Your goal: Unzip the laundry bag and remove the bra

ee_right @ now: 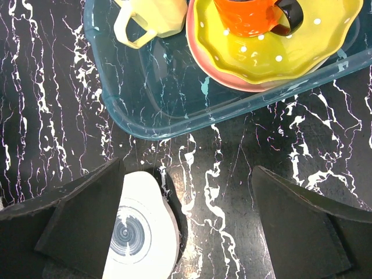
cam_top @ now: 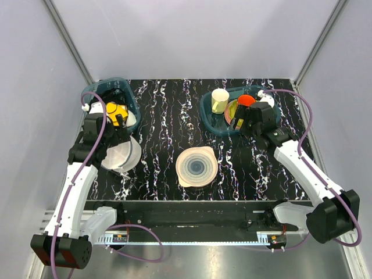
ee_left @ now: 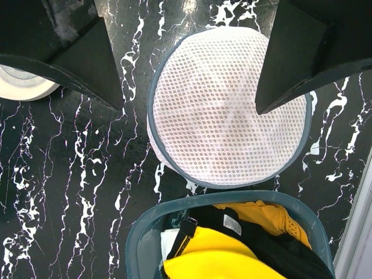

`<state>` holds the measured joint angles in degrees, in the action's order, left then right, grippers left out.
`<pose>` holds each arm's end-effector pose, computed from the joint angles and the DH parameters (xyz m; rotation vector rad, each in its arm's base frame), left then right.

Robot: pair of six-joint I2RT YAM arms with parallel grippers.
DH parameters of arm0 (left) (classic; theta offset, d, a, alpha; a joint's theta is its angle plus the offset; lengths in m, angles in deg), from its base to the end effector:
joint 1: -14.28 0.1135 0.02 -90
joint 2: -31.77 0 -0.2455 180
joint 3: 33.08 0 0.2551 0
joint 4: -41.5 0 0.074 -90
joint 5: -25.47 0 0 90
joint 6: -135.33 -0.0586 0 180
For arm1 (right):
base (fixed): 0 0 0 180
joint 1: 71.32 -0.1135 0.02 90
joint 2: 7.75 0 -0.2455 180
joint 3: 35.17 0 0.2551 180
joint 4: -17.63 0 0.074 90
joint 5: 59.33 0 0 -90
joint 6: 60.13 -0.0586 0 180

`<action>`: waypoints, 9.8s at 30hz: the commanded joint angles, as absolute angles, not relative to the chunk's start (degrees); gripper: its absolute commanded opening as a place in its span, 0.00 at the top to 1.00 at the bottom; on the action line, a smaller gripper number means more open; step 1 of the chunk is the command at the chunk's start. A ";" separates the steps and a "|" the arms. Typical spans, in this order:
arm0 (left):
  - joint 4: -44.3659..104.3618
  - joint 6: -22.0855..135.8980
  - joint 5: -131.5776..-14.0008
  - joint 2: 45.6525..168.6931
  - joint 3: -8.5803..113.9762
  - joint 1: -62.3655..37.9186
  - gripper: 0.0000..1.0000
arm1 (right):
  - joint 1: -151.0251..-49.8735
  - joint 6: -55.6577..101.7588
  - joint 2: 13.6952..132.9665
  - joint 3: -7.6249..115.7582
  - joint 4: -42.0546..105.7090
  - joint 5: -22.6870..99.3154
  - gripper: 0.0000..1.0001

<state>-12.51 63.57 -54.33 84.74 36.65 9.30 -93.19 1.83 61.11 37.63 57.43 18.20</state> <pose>0.2213 -0.0089 0.3033 -0.3518 2.1809 -0.0273 0.2760 0.0971 0.2831 0.2397 2.1780 0.2550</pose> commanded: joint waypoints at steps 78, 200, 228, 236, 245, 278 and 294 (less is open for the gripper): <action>-19.59 79.17 -30.43 120.35 59.27 -20.35 1.00 | -93.56 -1.16 60.54 35.47 49.16 27.42 0.00; 18.14 99.47 -67.52 90.48 21.66 0.39 1.00 | -114.39 -9.07 107.56 67.11 33.08 71.45 0.55; 7.42 83.39 -69.71 92.32 30.71 0.48 1.00 | -108.42 -2.31 92.89 44.10 34.04 61.17 1.00; 6.28 78.47 -70.95 102.33 38.44 0.48 1.00 | -109.20 -0.20 84.72 45.13 39.57 56.18 1.00; -1.63 73.10 -78.14 111.58 56.29 0.65 0.14 | -111.49 -3.97 84.79 48.57 39.94 54.32 1.00; 21.66 117.92 -73.76 101.99 25.17 -8.40 0.49 | -111.58 -4.24 87.53 48.48 38.88 54.32 1.00; 6.19 91.58 -77.36 107.78 40.63 0.47 1.00 | -102.25 -1.07 81.55 41.88 39.49 57.57 1.00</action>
